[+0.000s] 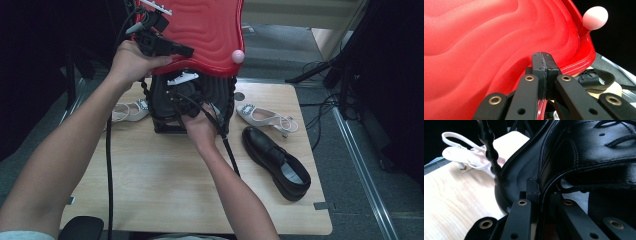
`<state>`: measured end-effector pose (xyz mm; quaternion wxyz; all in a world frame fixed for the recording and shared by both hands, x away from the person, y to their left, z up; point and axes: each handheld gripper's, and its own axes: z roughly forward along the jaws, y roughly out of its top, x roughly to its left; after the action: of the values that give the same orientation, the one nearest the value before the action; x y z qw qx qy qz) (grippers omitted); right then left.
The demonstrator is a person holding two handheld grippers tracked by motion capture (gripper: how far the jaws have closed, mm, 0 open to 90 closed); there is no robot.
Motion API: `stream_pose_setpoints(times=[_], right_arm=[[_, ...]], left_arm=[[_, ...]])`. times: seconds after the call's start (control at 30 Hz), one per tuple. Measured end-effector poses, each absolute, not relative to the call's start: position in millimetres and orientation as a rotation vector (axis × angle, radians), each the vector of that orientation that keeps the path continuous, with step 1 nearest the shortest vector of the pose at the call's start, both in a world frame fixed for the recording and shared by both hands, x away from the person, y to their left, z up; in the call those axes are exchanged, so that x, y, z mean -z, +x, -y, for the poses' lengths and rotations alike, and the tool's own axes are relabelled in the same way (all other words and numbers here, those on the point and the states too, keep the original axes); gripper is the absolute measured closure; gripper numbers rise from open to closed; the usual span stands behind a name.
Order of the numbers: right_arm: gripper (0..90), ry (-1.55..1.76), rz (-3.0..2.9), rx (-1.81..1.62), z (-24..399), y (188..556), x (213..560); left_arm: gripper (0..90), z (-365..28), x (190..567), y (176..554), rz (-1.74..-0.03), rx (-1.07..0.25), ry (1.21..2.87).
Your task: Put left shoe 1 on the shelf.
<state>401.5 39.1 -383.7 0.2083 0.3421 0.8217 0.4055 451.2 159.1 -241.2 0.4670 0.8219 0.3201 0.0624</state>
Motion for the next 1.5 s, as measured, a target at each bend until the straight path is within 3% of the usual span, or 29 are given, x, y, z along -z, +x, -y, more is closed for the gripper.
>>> stream_pose_setpoints(times=[0.13, 0.27, 0.5, 0.67, 1.03, 1.13, 1.23, 1.5], right_arm=[[82.1, 0.958, -2.282, -1.102, -45.5, 399.1, 387.5], [70.4, 1.021, -2.329, -1.13, -50.7, 402.1, 387.9], [59.4, 1.034, -2.333, -1.197, -50.1, 401.6, 386.2], [59.2, 1.01, -2.348, -1.216, -43.1, 395.4, 379.9], [71.7, 0.949, -2.395, -1.28, -8.8, 363.3, 366.6], [83.8, 0.915, -2.445, -1.322, 2.9, 352.1, 365.3], [90.0, 0.916, -2.478, -1.328, 7.4, 348.9, 367.8], [90.0, 0.952, -2.549, -1.327, 27.3, 347.1, 398.8]], left_arm=[[90.0, -160.0, 241.8, 451.0, -0.781, -0.153, 2.014], [90.0, -158.3, 240.6, 449.6, -0.782, -0.183, 2.025], [90.0, -157.6, 240.9, 448.8, -0.781, -0.199, 2.021], [90.0, -157.7, 240.7, 448.9, -0.783, -0.197, 2.024], [90.0, -158.2, 240.5, 450.7, -0.788, -0.181, 2.023], [90.0, -158.6, 240.4, 450.9, -0.793, -0.17, 2.022], [90.0, -158.7, 240.3, 451.2, -0.8, -0.163, 2.019], [90.0, -159.1, 240.2, 451.6, -0.799, -0.16, 2.022]])
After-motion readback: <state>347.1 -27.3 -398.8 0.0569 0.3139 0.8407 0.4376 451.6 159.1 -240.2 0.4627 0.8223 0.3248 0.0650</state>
